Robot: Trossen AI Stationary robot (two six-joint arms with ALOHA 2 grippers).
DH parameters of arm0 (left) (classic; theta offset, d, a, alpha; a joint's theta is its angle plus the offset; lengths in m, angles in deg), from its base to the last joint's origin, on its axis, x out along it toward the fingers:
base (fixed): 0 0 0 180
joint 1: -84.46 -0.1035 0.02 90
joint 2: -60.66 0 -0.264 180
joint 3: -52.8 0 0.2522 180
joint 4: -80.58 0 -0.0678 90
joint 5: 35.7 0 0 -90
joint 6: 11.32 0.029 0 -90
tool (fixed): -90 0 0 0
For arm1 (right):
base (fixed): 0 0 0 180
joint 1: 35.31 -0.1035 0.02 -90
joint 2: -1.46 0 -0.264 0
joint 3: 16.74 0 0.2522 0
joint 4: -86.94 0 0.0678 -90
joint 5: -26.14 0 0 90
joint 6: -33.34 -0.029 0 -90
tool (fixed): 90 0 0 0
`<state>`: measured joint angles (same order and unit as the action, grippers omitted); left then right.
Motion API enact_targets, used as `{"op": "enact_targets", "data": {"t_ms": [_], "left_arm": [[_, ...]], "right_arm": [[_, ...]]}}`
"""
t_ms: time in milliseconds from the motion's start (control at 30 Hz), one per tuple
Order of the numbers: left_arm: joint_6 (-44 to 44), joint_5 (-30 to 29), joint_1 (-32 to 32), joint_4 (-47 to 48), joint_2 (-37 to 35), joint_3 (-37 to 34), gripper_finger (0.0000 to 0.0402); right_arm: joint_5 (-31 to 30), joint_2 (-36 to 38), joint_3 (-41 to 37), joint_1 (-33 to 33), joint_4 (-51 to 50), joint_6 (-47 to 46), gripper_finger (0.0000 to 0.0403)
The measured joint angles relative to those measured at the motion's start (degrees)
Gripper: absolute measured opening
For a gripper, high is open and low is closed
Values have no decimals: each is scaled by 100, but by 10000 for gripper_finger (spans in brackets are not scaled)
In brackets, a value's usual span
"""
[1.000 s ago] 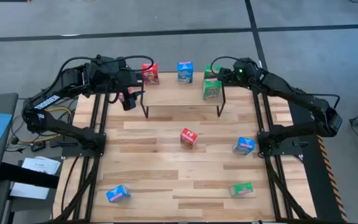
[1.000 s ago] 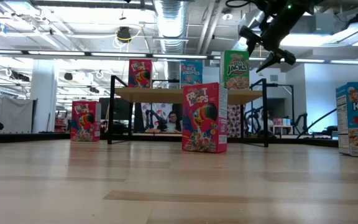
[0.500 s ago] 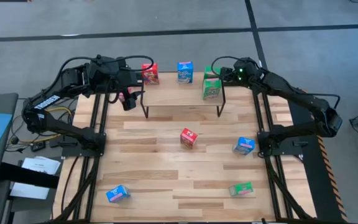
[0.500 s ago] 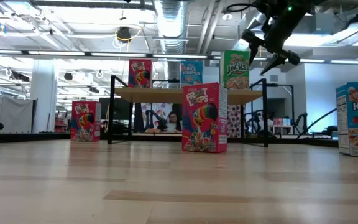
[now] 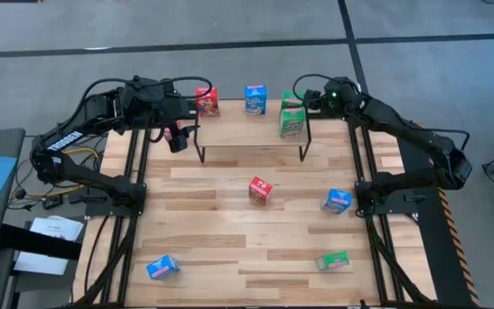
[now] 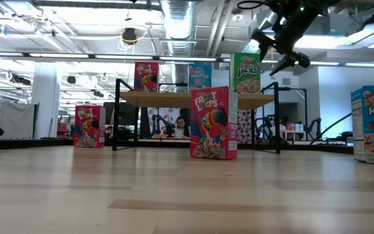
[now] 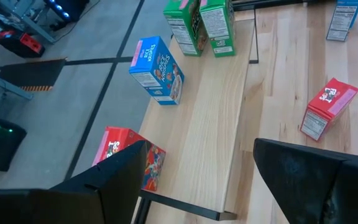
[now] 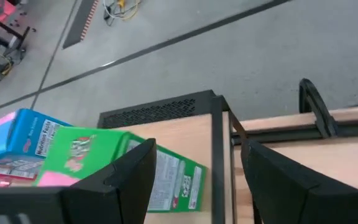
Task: Stack cereal on shelf
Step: Adjust the green cereal boxes on the shelf
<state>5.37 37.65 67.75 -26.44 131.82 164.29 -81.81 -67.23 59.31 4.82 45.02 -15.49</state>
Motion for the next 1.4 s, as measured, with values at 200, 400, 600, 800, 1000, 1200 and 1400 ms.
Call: {"op": "enact_targets", "data": {"t_ms": [200, 400, 600, 800, 1000, 1200, 1400], "left_arm": [[2, 0, 0, 0, 0, 0, 286], [4, 0, 0, 0, 0, 0, 286], [4, 0, 0, -1, 0, 0, 286], [4, 0, 1, -2, 0, 0, 286], [4, 0, 0, 0, 0, 0, 286], [4, 0, 1, 0, 0, 0, 286], [4, 0, 0, 2, 0, 0, 286]], "right_arm": [[140, 0, 0, -1, 194, 133, 260], [277, 0, 0, 1, 210, 261, 260], [353, 1, 0, -1, 231, 406, 260], [454, 0, 0, -1, 315, 425, 260], [454, 11, 0, 5, 315, 388, 260], [454, 263, -4, 1, 272, 386, 260], [454, 704, -4, -277, 68, 272, 260]]}}
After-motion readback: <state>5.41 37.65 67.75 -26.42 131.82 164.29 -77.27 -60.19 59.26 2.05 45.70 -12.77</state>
